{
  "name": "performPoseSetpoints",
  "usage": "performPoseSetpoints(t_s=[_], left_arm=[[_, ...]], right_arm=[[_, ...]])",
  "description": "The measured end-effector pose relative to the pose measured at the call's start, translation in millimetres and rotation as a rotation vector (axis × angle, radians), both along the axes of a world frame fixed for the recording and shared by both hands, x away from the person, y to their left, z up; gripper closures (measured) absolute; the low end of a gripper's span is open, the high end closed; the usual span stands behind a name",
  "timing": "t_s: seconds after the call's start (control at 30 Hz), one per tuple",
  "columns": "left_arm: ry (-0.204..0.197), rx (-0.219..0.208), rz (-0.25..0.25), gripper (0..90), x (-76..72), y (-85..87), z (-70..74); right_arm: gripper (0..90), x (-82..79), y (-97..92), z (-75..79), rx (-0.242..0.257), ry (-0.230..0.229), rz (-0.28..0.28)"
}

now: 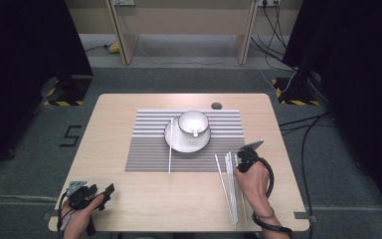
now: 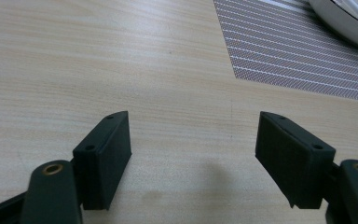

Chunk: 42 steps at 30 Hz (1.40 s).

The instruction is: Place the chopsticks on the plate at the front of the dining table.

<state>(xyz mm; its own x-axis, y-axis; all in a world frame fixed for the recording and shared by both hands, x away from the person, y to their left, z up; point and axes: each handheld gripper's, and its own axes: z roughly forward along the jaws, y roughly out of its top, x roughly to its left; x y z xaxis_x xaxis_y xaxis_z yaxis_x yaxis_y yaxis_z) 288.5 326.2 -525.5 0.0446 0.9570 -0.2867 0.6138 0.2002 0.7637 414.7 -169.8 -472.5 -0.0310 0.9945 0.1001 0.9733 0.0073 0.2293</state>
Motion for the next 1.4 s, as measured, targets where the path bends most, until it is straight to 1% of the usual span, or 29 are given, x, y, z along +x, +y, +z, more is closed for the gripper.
performPoseSetpoints(t_s=[0.2,0.27,0.33,0.4,0.53,0.6,0.63,0.7,0.77,0.8,0.9,1.07,1.17,1.23,1.4], left_arm=[[0.0,0.001,0.0,25.6,0.0,-0.1,0.0],[0.0,0.0,0.0,25.7,0.0,-0.1,0.0],[0.0,0.001,0.0,25.7,0.0,-0.1,0.0],[0.0,0.002,0.0,25.7,0.0,-0.2,0.0],[0.0,0.002,0.001,25.7,0.0,-0.3,0.0],[0.001,0.002,0.0,25.6,0.0,-0.3,0.1],[0.001,0.002,0.0,25.7,0.0,-0.3,0.0],[0.0,0.001,0.0,25.6,0.0,-0.2,0.0],[0.0,0.001,0.0,25.7,-0.1,-0.2,0.0],[0.0,0.001,0.0,25.6,0.0,-0.2,0.0],[0.0,0.001,0.0,25.6,0.0,-0.3,0.0],[0.0,0.001,0.0,25.6,-0.1,-0.3,0.0],[0.0,0.001,0.0,25.7,-0.1,-0.2,0.0],[0.0,0.0,0.0,25.6,-0.1,-0.2,0.0],[0.0,-0.001,0.0,25.6,-0.1,-0.1,-0.1]], right_arm=[[84.5,-0.5,-5.2,0.4,-0.011,0.002,-0.013],[80.9,-1.0,-6.5,0.7,-0.011,0.001,-0.008],[79.7,-2.0,-6.9,1.9,-0.008,0.001,-0.011],[79.4,-3.3,-6.9,3.0,-0.015,0.001,-0.006],[78.9,-5.4,-5.4,3.4,-0.023,0.01,0.005],[78.9,-6.3,-3.3,3.0,-0.038,0.017,0.014],[78.7,-6.2,-2.4,2.8,-0.032,0.025,0.013],[78.7,-6.1,-1.1,1.9,-0.044,0.029,0.017],[77.8,-6.1,-0.2,0.5,-0.043,0.042,0.014],[77.7,-6.1,-0.2,0.3,-0.044,0.037,0.019],[79.3,-5.6,-0.2,0.4,-0.046,0.04,0.019],[83.4,-6.5,2.2,0.1,-0.083,0.034,0.023],[84.8,-6.8,3.3,0.0,-0.086,0.032,0.029],[85.1,-5.6,3.2,0.5,-0.087,0.042,0.03],[85.3,-4.4,3.9,0.6,-0.091,0.05,0.031]])
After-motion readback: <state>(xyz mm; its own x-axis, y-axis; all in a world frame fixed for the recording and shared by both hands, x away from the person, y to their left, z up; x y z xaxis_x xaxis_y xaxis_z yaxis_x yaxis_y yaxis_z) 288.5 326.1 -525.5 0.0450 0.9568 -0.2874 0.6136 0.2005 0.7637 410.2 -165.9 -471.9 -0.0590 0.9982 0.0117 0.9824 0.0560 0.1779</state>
